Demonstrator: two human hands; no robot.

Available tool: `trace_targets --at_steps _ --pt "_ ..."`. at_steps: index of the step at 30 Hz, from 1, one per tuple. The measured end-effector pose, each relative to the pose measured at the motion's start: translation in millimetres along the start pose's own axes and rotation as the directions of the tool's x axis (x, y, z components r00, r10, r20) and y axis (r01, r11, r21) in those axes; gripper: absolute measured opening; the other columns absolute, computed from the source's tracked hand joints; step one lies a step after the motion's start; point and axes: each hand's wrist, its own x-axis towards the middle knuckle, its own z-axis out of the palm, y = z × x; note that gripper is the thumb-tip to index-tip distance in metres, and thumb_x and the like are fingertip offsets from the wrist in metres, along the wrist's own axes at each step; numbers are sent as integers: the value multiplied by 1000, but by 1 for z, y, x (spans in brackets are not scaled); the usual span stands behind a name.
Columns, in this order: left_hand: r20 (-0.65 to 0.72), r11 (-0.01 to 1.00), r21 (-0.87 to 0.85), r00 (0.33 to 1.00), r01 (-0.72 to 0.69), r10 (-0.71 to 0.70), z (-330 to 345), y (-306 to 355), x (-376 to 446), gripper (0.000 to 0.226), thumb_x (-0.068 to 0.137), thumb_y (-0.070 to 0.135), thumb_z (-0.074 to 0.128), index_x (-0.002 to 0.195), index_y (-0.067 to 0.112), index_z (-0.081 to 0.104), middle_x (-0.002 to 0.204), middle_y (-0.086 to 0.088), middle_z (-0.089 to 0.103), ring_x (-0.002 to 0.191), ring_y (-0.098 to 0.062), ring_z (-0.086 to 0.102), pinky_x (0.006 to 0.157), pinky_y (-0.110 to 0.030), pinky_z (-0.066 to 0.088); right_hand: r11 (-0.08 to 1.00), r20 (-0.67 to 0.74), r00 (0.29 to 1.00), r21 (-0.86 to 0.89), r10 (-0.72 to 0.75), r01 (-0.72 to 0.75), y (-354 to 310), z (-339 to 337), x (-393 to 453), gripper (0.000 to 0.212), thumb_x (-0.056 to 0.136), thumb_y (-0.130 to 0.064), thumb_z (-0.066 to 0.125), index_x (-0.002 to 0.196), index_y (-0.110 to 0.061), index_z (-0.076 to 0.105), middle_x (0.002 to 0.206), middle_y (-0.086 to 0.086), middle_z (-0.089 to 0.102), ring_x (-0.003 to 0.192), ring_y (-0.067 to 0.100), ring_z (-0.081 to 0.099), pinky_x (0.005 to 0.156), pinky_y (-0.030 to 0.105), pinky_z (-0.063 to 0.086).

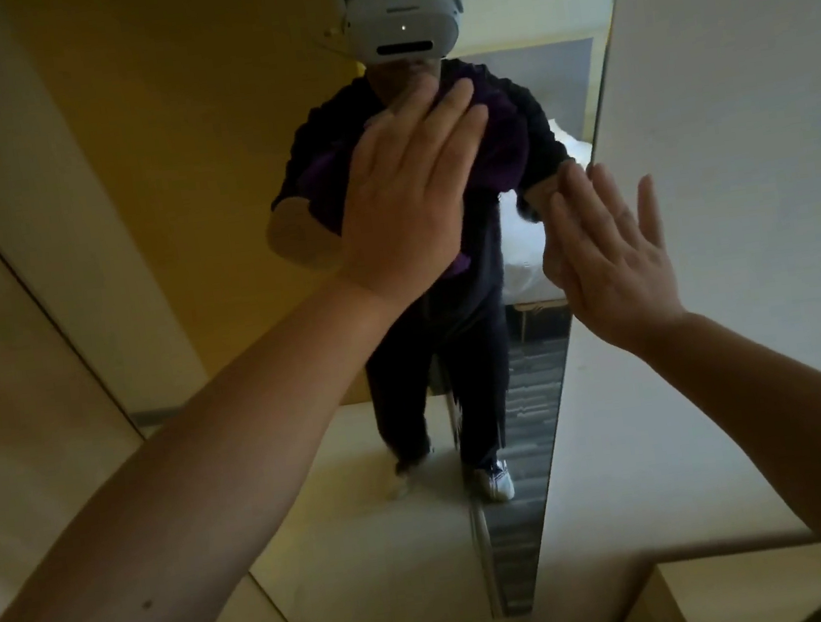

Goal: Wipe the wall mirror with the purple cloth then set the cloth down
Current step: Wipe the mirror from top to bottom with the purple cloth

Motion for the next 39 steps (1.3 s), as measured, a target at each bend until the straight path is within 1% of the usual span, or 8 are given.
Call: trace_targets --at_steps 10,15,18,26,29,32,36,39 --pt "240 923 140 917 -358 319 55 44 -165 56 97 22 48 149 9 36 156 -10 34 145 -29 30 119 -48 22 996 -123 991 61 -51 59 6 19 0 54 103 -13 52 151 -1 33 156 25 30 146 44 25 119 60 12" --pt "247 931 106 916 -350 317 63 53 -206 54 101 23 37 152 8 28 157 -7 31 145 -27 29 120 -47 20 995 -181 983 86 -42 58 4 24 1 54 100 -9 55 148 2 35 152 30 34 145 44 23 120 59 13" --pt "375 866 67 817 -495 438 62 60 -254 54 102 23 30 154 8 27 161 -12 21 147 -28 23 122 -49 13 997 -180 984 80 -9 23 0 22 1 53 100 -9 55 148 3 36 153 29 34 143 47 27 120 58 15" --pt "461 918 -96 800 -384 383 37 61 -247 43 102 20 44 144 12 47 154 -7 40 141 -24 38 118 -42 26 990 -84 995 136 50 -39 27 5 -17 50 105 -17 40 151 0 31 157 26 28 149 36 16 120 60 15" --pt "385 960 -172 881 -223 274 29 65 -200 37 103 12 41 140 11 48 145 -8 50 128 -25 52 104 -42 42 991 -10 992 59 125 -124 54 10 -32 52 107 -23 34 153 0 27 160 23 23 151 30 7 121 59 11" --pt "147 982 -152 980 -113 136 32 68 -122 32 100 7 53 132 8 55 134 -10 60 115 -26 61 93 -41 48 993 -64 991 -19 114 -115 60 24 -34 54 104 -19 46 152 0 31 159 21 25 151 31 12 121 59 12" --pt "-115 991 -90 990 -98 87 35 60 -11 29 103 7 46 130 6 55 133 -13 60 121 -28 58 99 -40 41 996 -143 987 -43 71 -78 62 33 -35 56 102 -22 48 152 -3 32 156 20 31 148 37 25 121 57 12" --pt "-102 997 24 991 -79 81 46 60 30 34 103 9 46 135 7 55 139 -14 56 130 -32 52 106 -50 42 997 -163 985 -38 59 -66 65 35 -35 59 102 -25 46 154 -5 28 156 19 32 148 35 24 122 53 9"
